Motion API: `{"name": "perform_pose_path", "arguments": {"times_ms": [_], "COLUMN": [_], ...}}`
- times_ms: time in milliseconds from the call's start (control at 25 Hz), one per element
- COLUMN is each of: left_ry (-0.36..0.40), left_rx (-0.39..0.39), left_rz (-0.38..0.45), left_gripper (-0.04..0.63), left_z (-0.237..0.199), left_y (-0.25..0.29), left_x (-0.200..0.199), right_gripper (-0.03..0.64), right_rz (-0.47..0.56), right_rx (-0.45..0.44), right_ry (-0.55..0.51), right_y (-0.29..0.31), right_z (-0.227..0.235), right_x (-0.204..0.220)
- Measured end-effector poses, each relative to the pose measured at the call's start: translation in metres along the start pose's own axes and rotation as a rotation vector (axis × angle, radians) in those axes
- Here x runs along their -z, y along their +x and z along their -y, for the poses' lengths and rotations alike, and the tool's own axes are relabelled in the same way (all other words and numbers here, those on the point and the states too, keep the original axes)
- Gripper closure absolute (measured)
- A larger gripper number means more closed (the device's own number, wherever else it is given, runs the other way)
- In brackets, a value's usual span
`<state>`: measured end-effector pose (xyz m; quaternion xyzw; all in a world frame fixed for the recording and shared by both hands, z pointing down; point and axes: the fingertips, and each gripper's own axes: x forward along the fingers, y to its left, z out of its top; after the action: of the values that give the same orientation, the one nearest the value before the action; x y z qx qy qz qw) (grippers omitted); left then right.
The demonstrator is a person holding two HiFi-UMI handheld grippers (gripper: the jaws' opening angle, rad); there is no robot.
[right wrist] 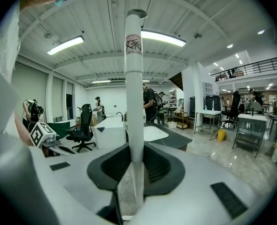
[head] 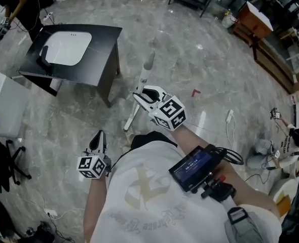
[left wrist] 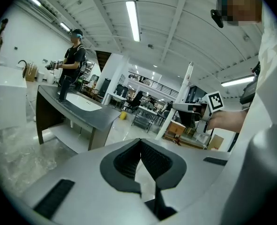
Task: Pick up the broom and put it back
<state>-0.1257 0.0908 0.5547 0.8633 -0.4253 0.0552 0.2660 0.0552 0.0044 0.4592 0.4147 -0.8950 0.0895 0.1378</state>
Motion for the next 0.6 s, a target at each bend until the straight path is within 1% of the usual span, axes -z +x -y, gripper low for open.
{"name": "perform_pose_path", "arguments": {"times_ms": [280,600], "left_ry": [-0.006,-0.027], "left_rx": [0.033,-0.002], "left_rz": [-0.02,-0.033], "left_gripper": [0.583,0.583], "left_z": [0.018,0.002], "left_y": [0.004,0.007], "left_x": [0.006,0.009], "right_gripper": [0.52,0.52], "right_rz": [0.005,-0.02], "right_rx": [0.078,0.125], "right_ry": [0.031,0.034], "right_y": [-0.024,-0.016], "right_z": [0.03,0.063], "right_x": [0.002,0.014]}}
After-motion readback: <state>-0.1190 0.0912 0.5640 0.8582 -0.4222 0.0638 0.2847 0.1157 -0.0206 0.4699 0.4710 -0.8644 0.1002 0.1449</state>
